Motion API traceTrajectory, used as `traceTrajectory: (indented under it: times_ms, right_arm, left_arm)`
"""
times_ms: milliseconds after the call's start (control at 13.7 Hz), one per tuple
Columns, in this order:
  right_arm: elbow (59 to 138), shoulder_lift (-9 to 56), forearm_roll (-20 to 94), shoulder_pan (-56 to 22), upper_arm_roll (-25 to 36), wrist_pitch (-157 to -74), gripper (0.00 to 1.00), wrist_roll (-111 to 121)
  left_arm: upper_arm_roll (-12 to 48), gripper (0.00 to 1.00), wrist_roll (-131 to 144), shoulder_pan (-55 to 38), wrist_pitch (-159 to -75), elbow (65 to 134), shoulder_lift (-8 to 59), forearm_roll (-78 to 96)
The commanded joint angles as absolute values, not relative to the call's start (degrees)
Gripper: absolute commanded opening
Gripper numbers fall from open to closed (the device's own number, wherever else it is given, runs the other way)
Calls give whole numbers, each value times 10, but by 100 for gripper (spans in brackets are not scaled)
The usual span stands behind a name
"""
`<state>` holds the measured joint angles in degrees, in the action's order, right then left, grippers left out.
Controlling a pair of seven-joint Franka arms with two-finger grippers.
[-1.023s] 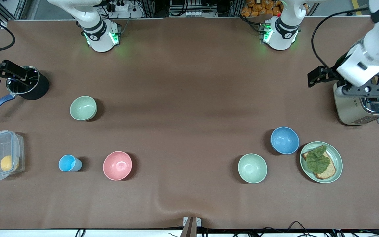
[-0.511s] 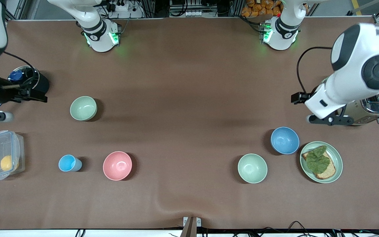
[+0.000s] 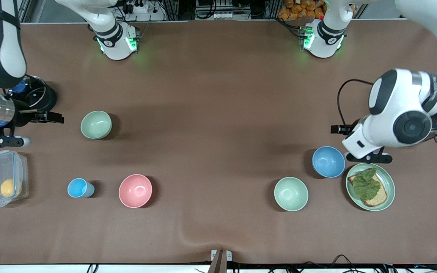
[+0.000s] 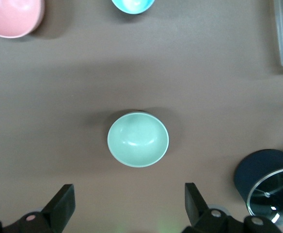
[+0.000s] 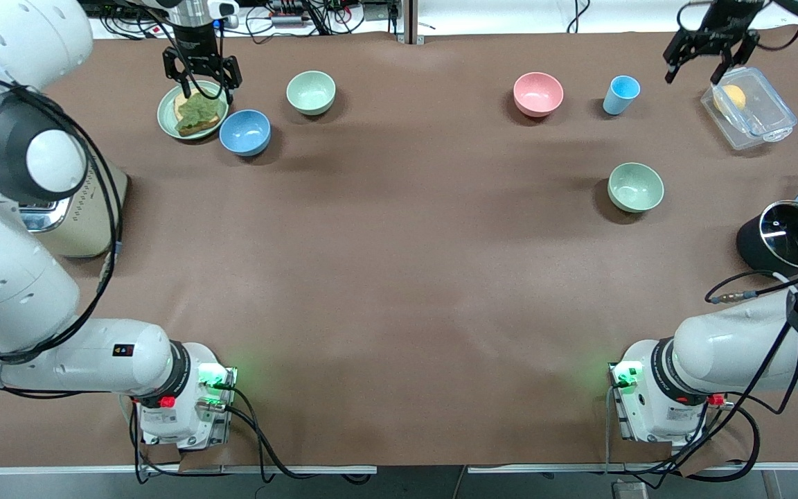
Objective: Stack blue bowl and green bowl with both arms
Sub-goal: 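Grasp the green bowl with the right gripper while the left gripper grasps the blue bowl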
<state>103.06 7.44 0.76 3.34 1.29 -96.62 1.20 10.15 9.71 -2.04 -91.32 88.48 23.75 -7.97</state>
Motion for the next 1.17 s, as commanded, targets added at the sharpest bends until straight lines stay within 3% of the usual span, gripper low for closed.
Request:
traceTrajectory:
  times_ms: [0, 365, 584, 877, 1096]
  right_arm:
    - [1173, -8, 3, 41, 6, -1045, 100, 10]
    - [1309, -33, 4, 71, 6, -1178, 100, 41]
    - [1358, -32, 4, 85, 7, -1244, 100, 44]
    - [1368, 23, 4, 125, 6, -1338, 93, 48]
    - [1369, 35, 6, 135, 6, -1346, 84, 77]
  left_arm:
    - [101, 100, 129, -25, -904, 810, 308, -109]
    - [102, 100, 147, -26, -922, 795, 369, -181]
    - [95, 100, 161, 3, -982, 797, 388, -160]
    - [94, 100, 165, 15, -1062, 802, 414, -113]
    - [94, 100, 166, 19, -1093, 813, 415, -84]
